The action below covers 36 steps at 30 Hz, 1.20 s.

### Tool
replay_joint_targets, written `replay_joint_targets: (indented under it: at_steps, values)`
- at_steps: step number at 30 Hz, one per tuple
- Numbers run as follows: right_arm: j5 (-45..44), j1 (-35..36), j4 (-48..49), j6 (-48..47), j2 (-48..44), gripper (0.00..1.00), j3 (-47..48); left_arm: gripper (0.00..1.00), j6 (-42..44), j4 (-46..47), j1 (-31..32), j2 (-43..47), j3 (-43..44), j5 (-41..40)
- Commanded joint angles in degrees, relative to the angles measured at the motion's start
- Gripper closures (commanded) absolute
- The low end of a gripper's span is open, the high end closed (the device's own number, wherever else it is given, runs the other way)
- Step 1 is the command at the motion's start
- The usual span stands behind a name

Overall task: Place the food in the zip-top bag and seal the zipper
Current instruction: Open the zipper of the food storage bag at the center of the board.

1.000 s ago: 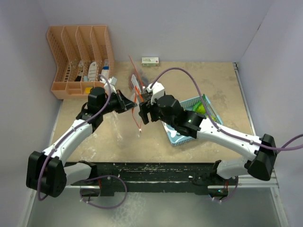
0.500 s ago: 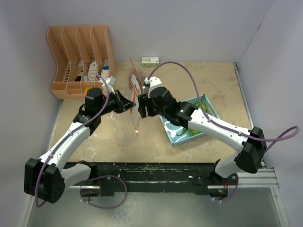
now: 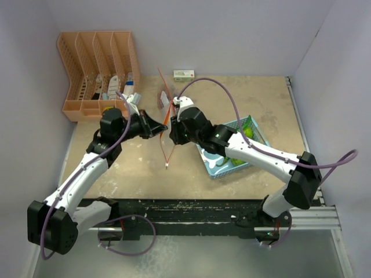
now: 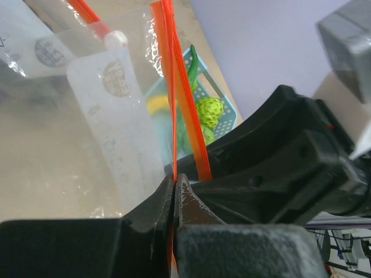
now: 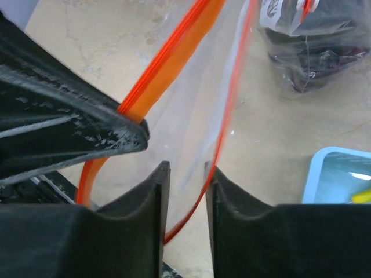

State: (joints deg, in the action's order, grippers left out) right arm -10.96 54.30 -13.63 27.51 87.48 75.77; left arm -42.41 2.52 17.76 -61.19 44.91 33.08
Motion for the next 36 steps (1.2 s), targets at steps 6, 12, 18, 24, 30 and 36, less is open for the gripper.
replay_joint_targets:
  at_steps: [6,12,18,24,30,36]
  values:
    - [-19.53,-0.16,-6.31,1.23,-1.44,1.00,0.61,1.00,12.69,-15.16,0.17,3.83,10.74,-5.93]
    - [-31.77,-0.16,-8.74,3.71,-6.93,1.00,-2.51,1.00,23.54,-36.14,0.12,3.63,18.17,-30.82]
    - [-28.43,-0.17,2.00,0.80,-9.58,1.00,-5.18,1.00,24.58,-39.51,0.12,1.29,20.49,-35.23]
    - [-17.76,-0.26,11.56,-2.11,-9.38,1.00,-6.15,1.00,23.40,-34.85,0.17,1.11,18.55,-29.39]
    - [-10.14,-0.25,12.40,-0.23,-3.23,0.96,-4.05,1.00,23.43,-33.95,0.16,1.64,22.72,-28.20]
    - [-9.05,-0.25,13.43,1.29,-1.25,0.67,-5.09,1.00,28.32,-43.34,0.16,-0.33,29.94,-30.32]
